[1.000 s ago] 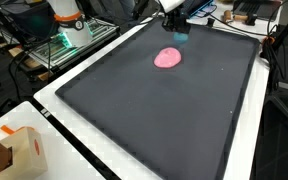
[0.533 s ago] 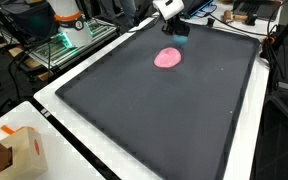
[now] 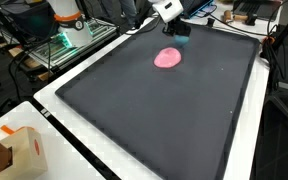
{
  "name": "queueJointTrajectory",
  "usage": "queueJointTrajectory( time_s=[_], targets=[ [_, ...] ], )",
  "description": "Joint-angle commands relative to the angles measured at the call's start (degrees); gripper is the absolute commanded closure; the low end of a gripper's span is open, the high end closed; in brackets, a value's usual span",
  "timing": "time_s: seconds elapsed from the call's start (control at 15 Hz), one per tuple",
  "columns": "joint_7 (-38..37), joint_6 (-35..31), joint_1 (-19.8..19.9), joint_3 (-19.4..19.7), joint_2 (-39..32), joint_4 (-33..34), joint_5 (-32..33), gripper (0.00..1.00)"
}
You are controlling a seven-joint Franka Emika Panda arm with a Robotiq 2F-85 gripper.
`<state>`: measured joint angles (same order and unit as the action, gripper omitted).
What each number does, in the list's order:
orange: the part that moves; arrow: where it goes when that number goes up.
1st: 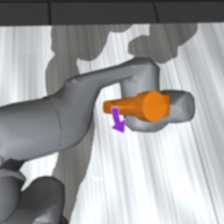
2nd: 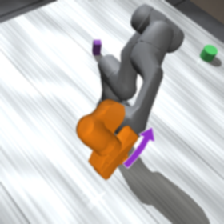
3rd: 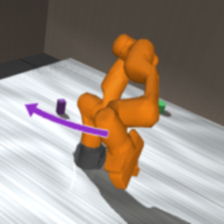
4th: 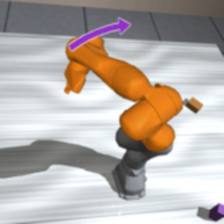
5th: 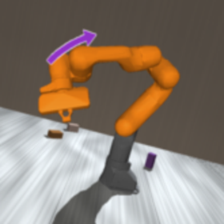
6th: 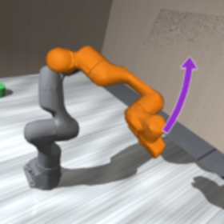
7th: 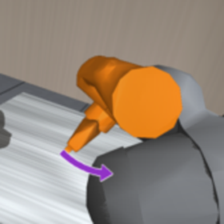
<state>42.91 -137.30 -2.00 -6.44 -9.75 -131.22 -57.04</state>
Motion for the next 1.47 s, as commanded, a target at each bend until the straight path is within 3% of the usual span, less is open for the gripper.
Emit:
queueJointTrajectory(
  time_s=[0.0, 0.87, 1.4],
  targets=[
    [2.95, -1.31, 0.0, -0.11, -0.25, -0.89, -3.29, 0.74],
    [7.88, -1.62, -0.15, 0.18, -1.19, -0.98, -9.94, 0.74],
    [6.55, -1.91, -0.36, 0.45, -0.17, -1.37, -9.22, 0.74]
  ],
)
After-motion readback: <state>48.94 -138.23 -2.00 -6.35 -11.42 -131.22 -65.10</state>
